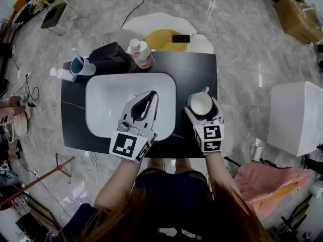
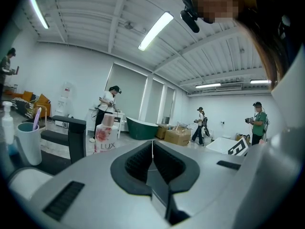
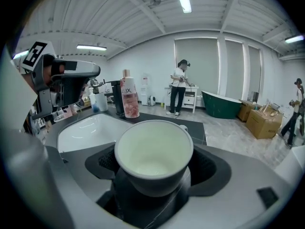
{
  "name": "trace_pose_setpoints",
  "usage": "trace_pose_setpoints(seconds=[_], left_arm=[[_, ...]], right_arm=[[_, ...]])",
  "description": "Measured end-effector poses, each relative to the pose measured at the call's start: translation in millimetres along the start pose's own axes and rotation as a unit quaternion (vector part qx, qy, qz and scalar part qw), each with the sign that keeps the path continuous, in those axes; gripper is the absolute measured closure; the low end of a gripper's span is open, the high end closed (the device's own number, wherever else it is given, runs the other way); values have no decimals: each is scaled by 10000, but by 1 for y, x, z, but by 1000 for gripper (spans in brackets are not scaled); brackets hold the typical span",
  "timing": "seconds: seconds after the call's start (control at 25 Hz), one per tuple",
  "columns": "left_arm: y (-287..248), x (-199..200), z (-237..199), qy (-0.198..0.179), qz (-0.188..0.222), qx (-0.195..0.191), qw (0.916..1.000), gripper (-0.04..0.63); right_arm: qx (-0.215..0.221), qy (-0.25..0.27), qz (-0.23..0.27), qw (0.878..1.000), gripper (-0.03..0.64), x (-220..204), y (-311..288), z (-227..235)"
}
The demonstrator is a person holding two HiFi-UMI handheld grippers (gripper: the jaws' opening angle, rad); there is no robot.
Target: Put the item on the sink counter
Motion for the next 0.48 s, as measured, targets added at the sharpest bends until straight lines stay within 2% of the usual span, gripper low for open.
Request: trace_pose_setpoints(seconds=[0.2, 0.48], left_arm=[[4, 3, 3, -12, 48, 26, 10000, 571], [12, 8, 6, -26, 125, 80, 9999, 571]], right_arm=[[129, -366, 141, 9991, 167, 0, 3, 0], [215, -457, 242, 9984, 163, 4, 10, 0]])
Point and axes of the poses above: the fingertips, and each gripper's own axes: y backward along the fingers, z to its right, x out of its top, the point moved 6 cm from there along y, backward along the fingers, and after that the axes turned 5 degrees about z, right-handed, at the moved point
